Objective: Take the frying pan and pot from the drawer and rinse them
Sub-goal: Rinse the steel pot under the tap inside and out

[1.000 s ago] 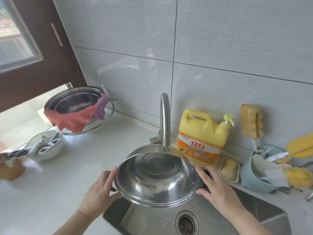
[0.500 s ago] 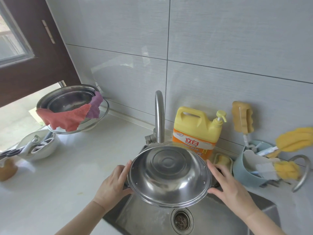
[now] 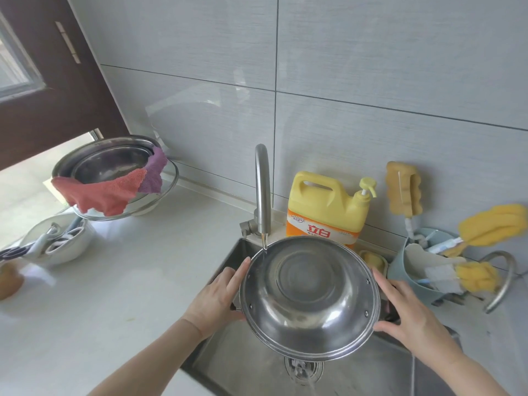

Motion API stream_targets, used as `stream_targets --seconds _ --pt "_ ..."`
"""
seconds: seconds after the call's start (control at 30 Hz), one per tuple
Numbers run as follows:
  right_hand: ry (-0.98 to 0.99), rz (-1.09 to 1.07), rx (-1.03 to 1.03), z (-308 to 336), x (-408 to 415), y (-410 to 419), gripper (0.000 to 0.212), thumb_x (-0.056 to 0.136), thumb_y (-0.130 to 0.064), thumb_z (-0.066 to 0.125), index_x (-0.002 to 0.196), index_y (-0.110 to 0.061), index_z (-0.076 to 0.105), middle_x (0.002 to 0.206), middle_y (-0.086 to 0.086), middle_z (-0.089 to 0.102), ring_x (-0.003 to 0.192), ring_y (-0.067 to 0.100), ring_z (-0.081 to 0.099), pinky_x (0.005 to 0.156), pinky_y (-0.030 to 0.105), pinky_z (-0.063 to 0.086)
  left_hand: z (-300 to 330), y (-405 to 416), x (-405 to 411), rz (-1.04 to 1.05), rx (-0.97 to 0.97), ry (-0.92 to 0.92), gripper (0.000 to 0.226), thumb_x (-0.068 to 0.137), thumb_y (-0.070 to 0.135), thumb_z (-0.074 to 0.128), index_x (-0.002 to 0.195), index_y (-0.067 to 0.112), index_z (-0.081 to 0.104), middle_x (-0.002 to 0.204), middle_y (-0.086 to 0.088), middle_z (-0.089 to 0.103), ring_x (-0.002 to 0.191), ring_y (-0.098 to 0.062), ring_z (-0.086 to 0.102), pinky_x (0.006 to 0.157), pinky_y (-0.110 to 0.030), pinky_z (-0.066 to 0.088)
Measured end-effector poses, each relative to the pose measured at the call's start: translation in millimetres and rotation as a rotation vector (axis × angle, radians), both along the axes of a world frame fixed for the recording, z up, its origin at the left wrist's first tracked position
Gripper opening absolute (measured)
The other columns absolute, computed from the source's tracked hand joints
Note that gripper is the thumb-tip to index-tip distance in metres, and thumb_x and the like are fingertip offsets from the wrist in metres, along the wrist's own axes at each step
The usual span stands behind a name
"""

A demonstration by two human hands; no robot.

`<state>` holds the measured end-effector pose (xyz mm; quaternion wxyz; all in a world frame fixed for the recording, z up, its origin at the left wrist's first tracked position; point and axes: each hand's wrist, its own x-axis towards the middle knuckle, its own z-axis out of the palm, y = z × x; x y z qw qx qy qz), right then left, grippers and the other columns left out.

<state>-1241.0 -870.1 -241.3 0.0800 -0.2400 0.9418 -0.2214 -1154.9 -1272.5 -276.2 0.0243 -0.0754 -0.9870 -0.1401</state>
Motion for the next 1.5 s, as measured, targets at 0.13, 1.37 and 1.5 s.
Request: stream_targets --seconds 0.13,1.37,1.5 --pt "-0.118 0.04 0.018 2.1 -7.2 2.4 0.121 0.073 -0.036 0.083 0.136 -0.07 -0.014 0.116 -0.034 0.03 0.089 -0.002 0.052 0.077 0.019 0.046 -3.5 2.9 -4.4 0.028 0.054 -0.192 0.136 0.067 0.054 0.081 0.143 0.046 -0.031 0.108 0.005 0.038 0.096 -0.016 0.048 0.082 -0.028 0.047" --pt "-0.407 -0.023 -0.41 -12.2 20.0 -50.3 0.124 0.049 -0.029 0.094 0.142 -0.063 0.018 0.137 -0.027 0.039 0.121 -0.02 0.034 0.094 0.002 0.031 120.8 -53.2 -43.3 -0.03 0.075 -0.593 0.136 0.056 0.036 0.093 0.138 0.067 -0.011 0.121 0.011 0.046 0.094 0.0 0.059 0.08 -0.023 0.049" --pt "-0.304 0.058 -0.289 18.8 0.0 -35.8 0.123 0.052 -0.031 0.095 0.144 -0.056 0.017 0.13 -0.025 0.041 0.119 -0.016 0.038 0.092 -0.004 0.025 92.5 -49.1 -32.2 -0.047 0.287 -0.555 0.136 0.055 0.043 0.093 0.144 0.061 -0.008 0.135 0.024 0.047 0.122 -0.002 0.051 0.099 -0.027 0.045"
